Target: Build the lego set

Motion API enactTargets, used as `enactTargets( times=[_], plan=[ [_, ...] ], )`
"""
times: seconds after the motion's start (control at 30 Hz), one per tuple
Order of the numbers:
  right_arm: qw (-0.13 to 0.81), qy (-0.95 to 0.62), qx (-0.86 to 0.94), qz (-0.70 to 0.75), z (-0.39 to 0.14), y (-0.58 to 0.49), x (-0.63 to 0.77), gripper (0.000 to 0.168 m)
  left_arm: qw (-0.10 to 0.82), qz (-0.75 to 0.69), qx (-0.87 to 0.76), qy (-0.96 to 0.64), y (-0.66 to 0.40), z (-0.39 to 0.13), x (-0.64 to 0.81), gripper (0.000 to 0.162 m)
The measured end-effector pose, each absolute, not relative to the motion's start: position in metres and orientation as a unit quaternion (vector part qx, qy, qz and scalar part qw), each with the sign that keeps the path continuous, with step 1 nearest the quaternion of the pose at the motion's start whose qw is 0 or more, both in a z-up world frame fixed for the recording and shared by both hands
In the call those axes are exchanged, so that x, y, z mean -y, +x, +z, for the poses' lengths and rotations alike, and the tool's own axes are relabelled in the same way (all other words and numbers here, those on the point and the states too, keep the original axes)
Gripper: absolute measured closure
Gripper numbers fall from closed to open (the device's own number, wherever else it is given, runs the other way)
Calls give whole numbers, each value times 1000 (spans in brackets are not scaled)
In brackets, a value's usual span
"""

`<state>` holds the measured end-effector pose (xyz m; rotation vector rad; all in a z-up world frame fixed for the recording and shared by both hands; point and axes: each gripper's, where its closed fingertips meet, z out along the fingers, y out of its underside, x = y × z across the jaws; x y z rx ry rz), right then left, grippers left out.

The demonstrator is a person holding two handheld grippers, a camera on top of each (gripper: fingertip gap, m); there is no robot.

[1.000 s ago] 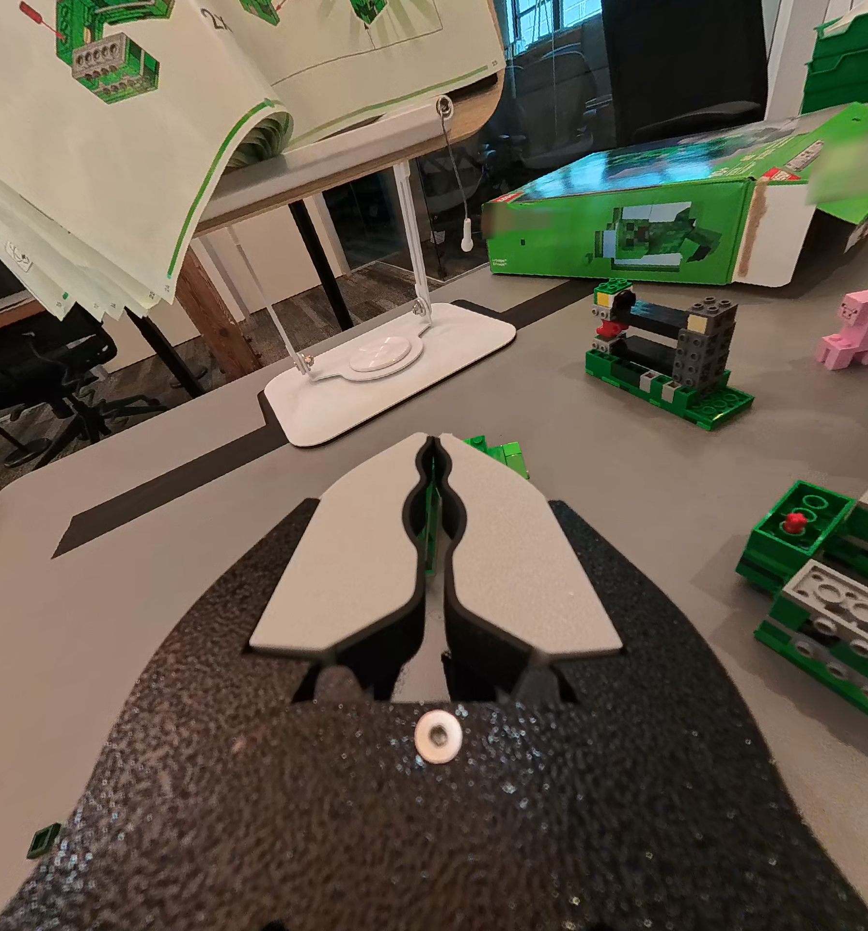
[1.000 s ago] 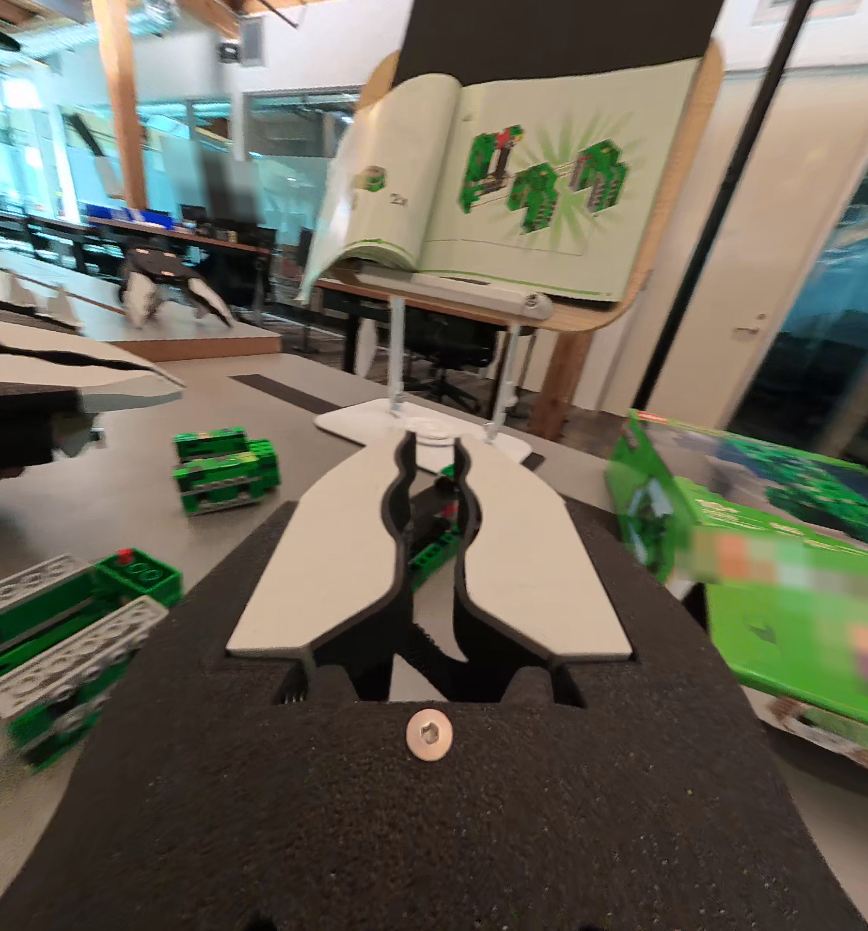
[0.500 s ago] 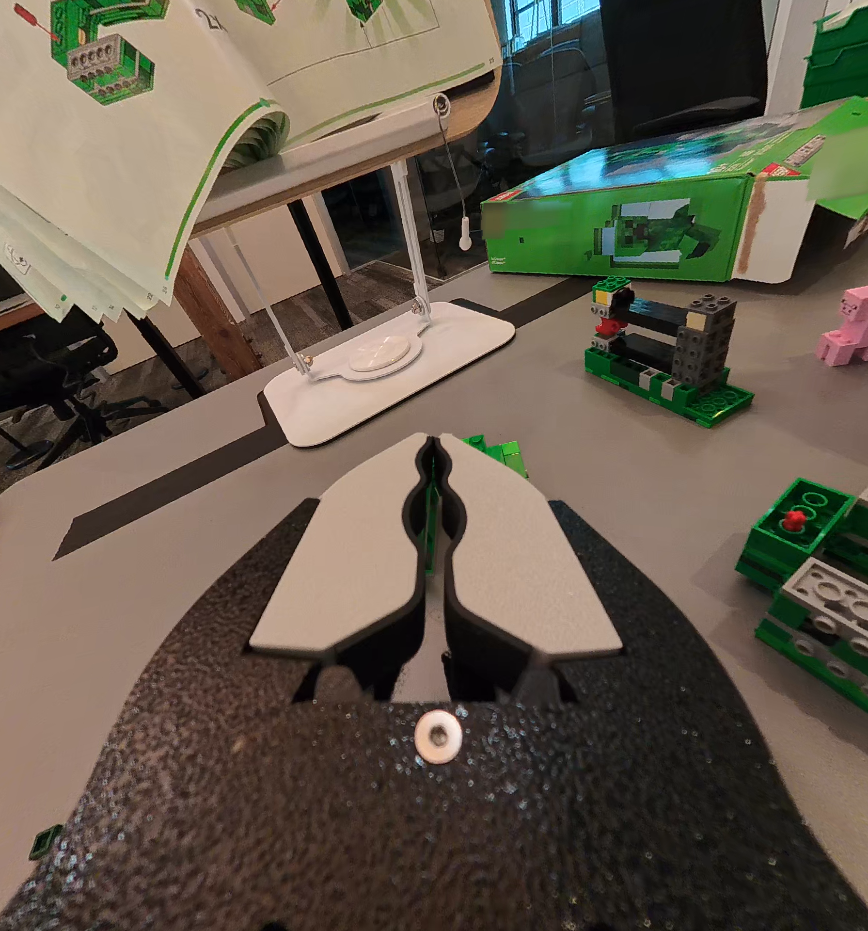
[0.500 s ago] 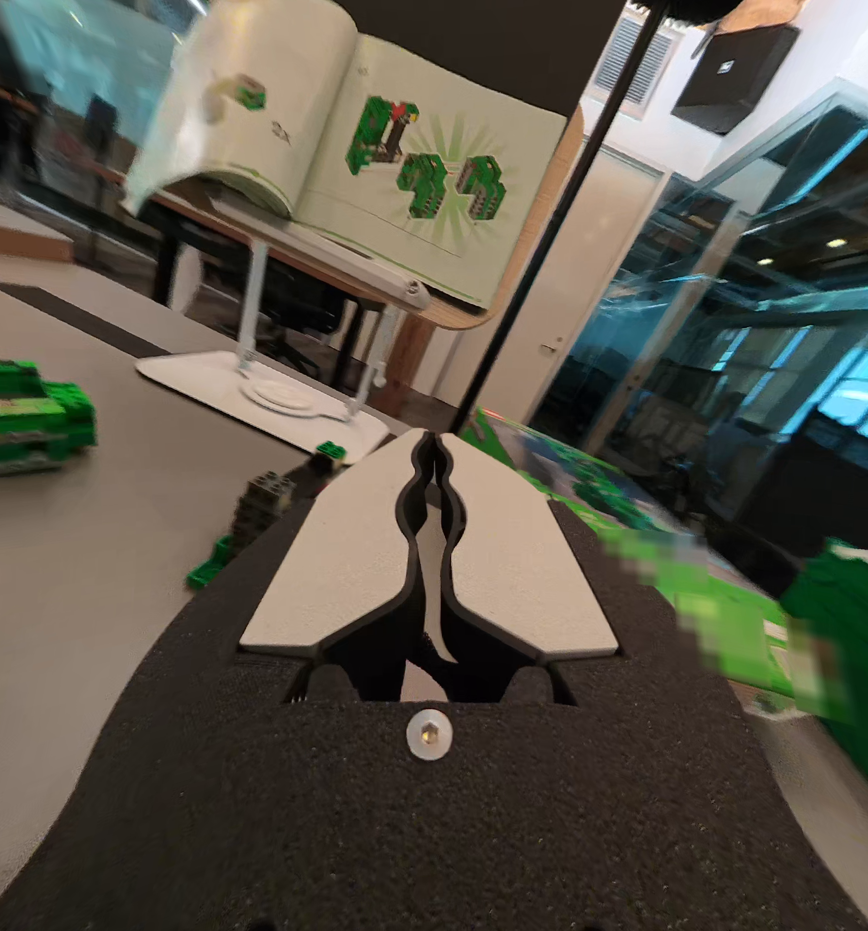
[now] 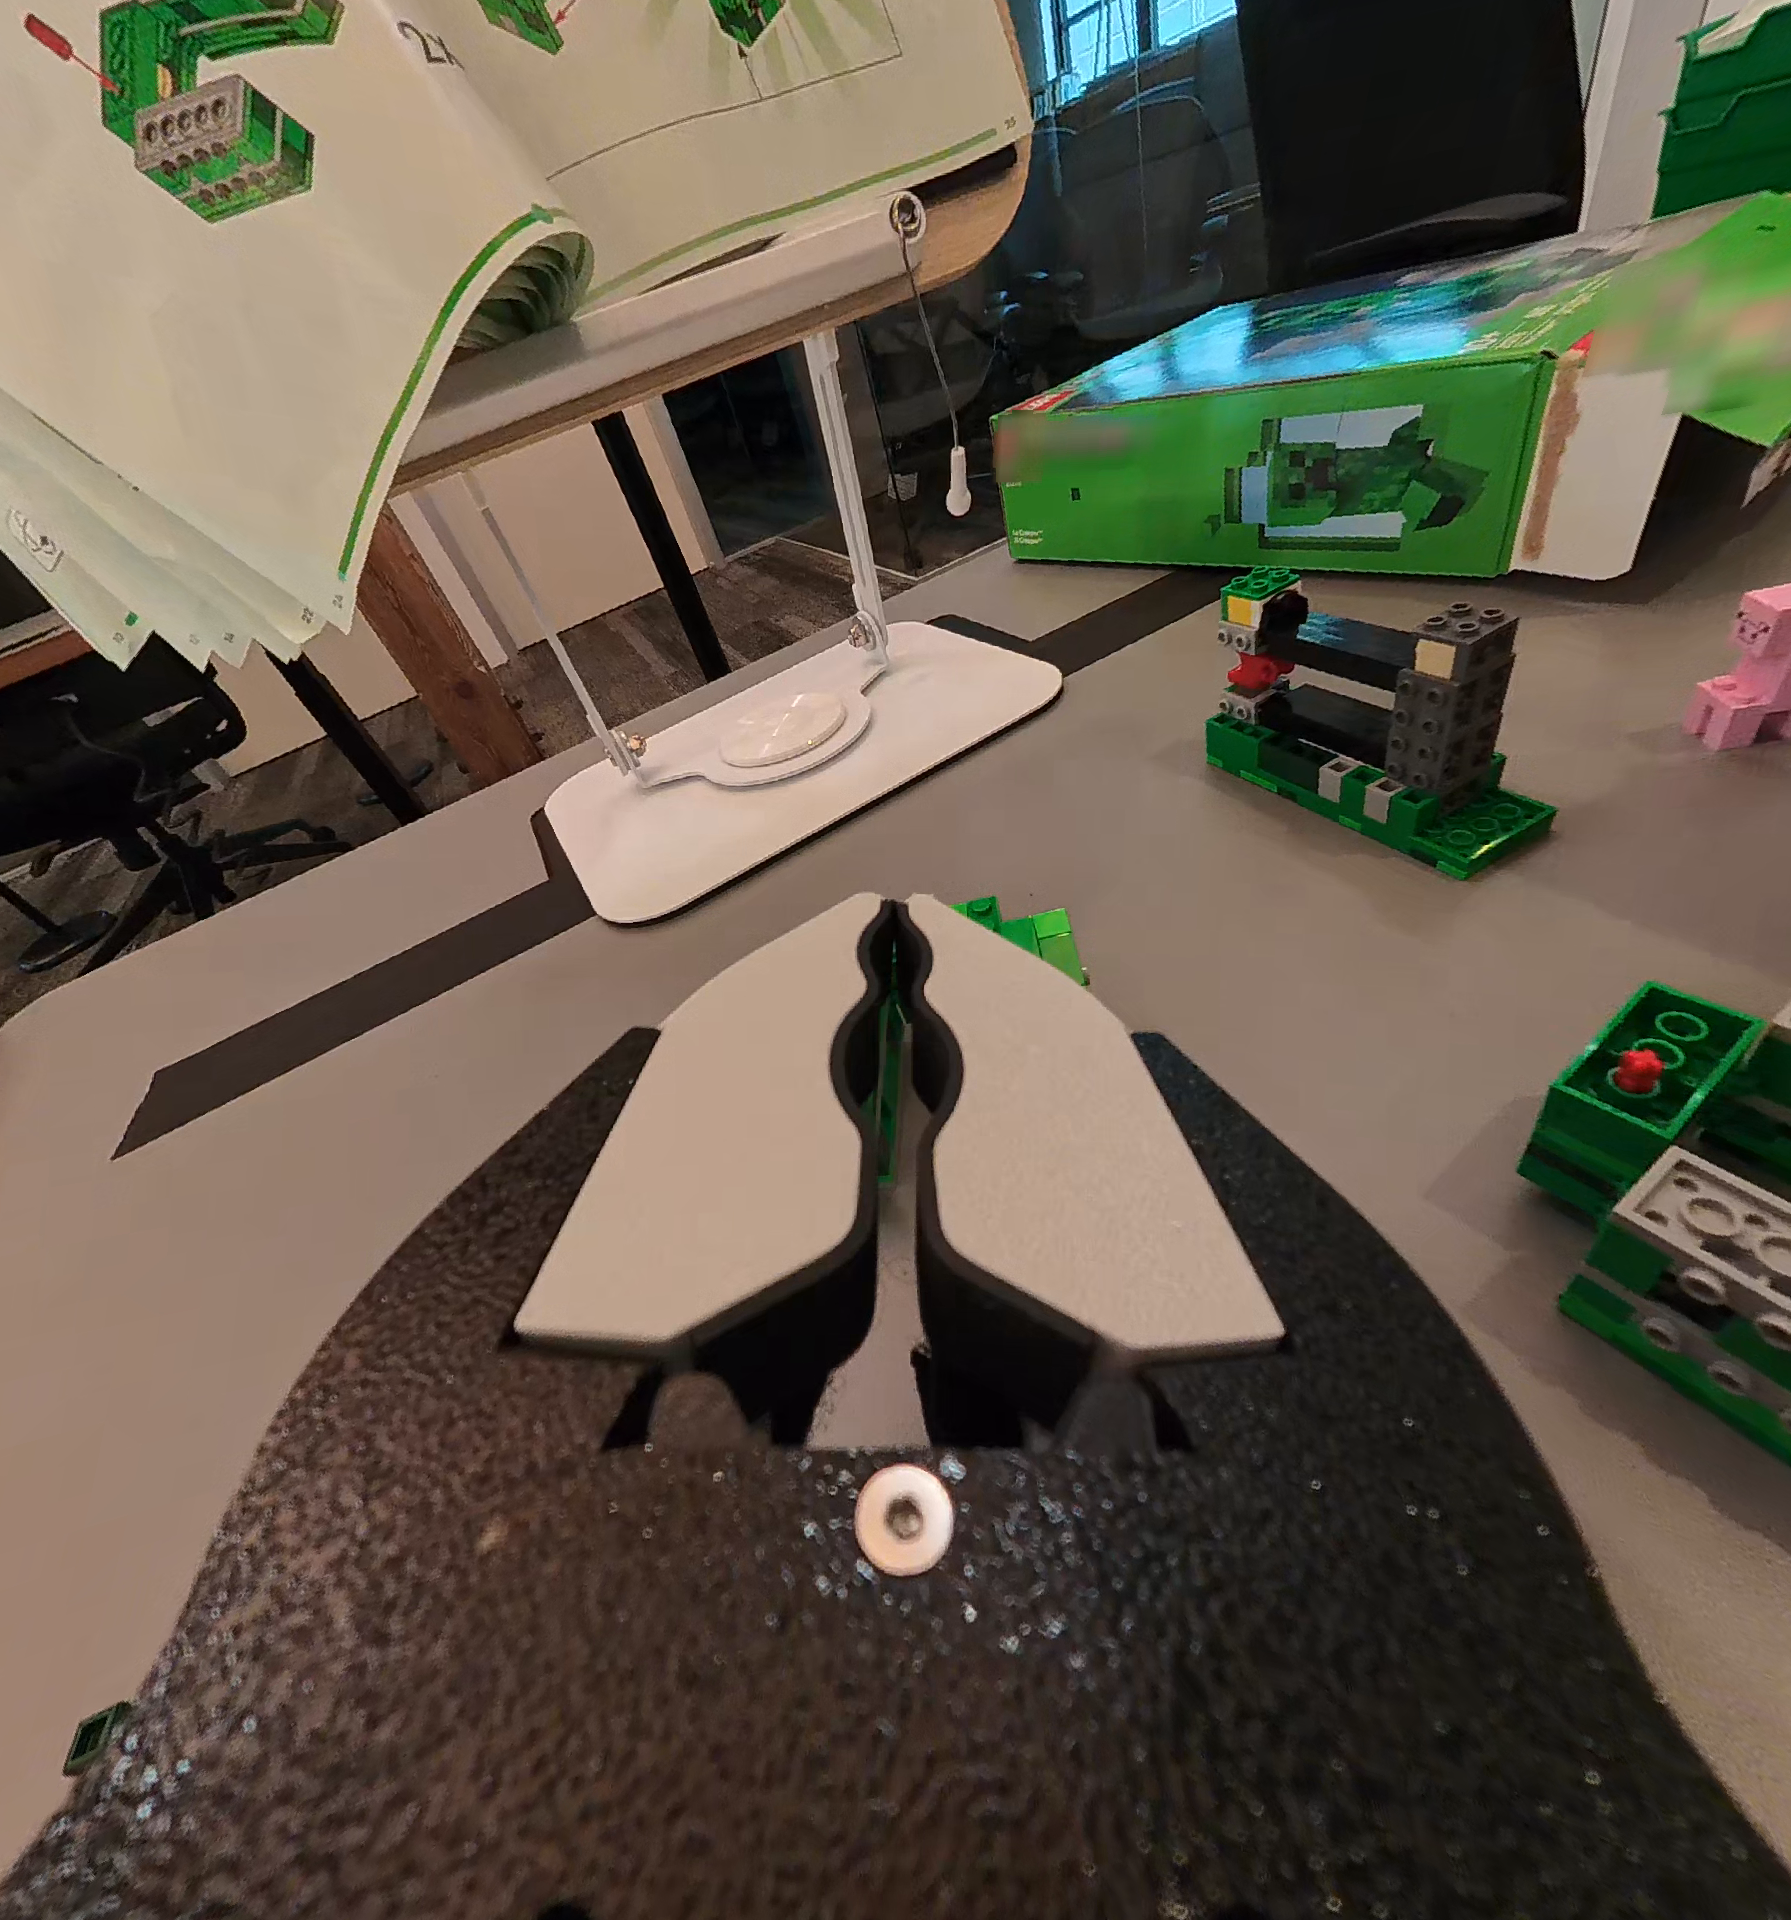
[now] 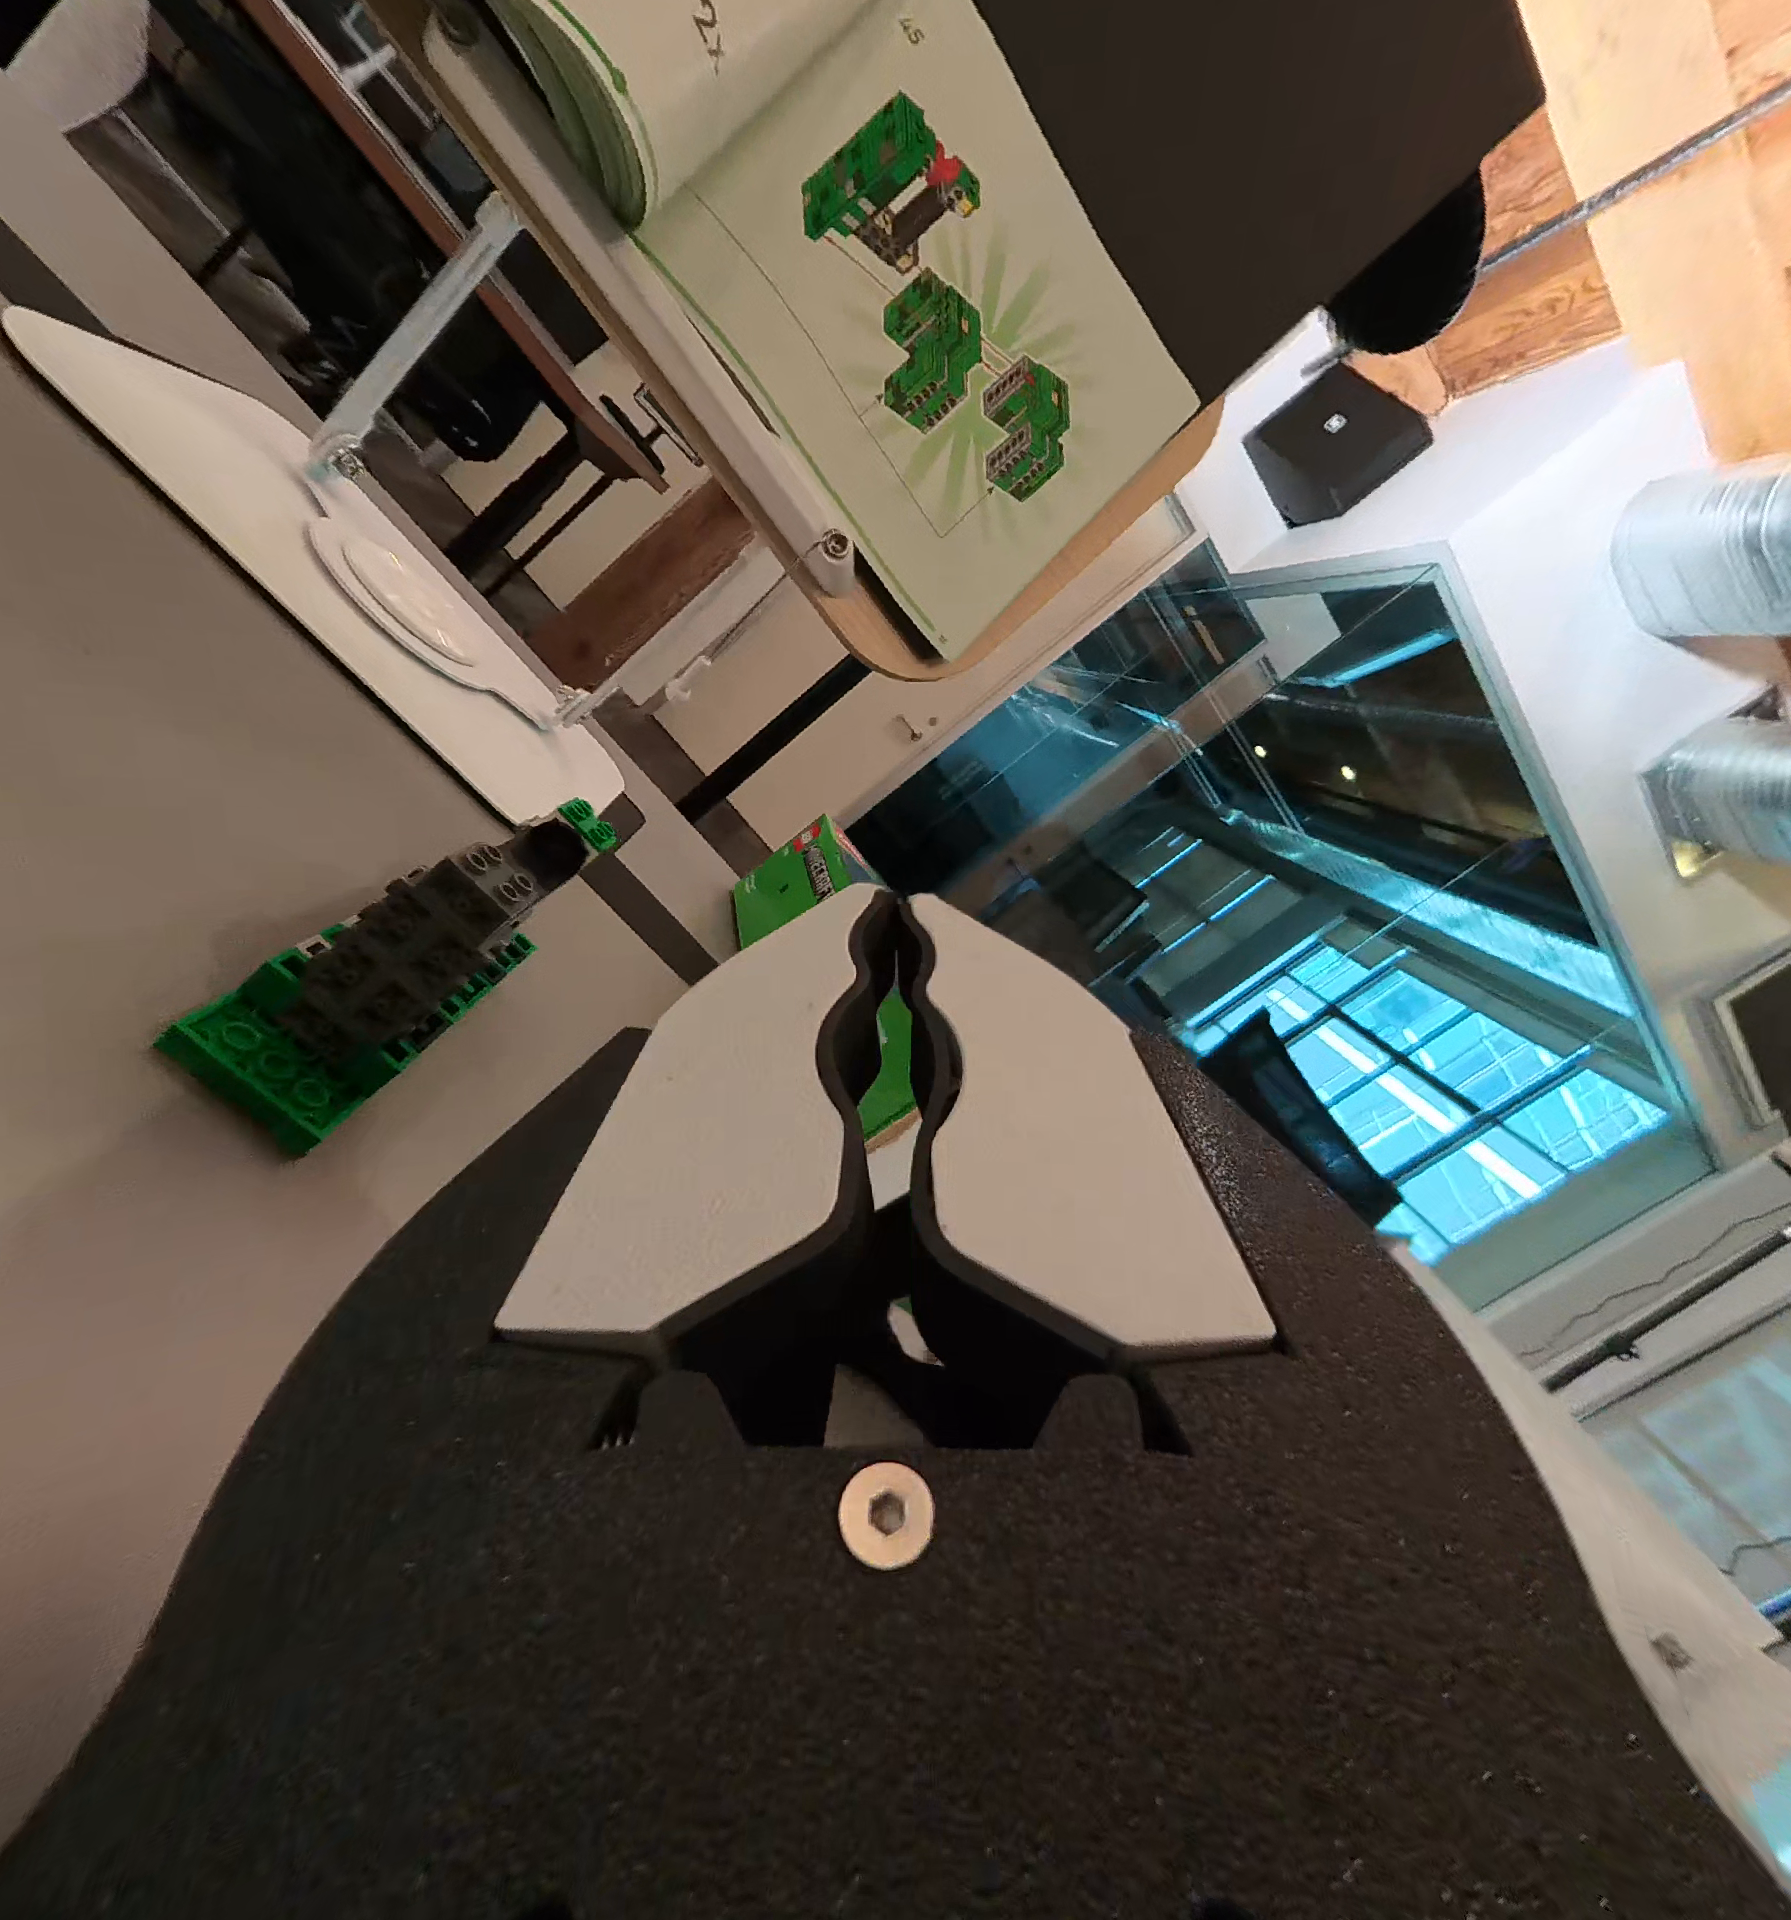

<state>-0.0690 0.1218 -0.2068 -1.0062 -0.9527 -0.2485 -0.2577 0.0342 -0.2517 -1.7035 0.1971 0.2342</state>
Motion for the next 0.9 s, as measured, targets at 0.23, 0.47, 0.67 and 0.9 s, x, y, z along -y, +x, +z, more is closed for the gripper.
enactTargets(
  times=[0.23,0.47,0.67,0.9],
  plan=[
    [728,-544,413,68,-219,-71,-125,158,572,-32,-80,-815,-234,-276,-37,131],
    [690,-591,363,205,-222,-69,-130,142,484,32,-91,-869,-236,-307,-40,108],
    [665,-595,353,282,-223,-74,-127,133,451,113,-128,-876,-238,-317,-43,134],
    [663,-566,362,330,-218,-79,-117,132,513,113,-120,-842,-238,-297,-44,142]
  ],
)
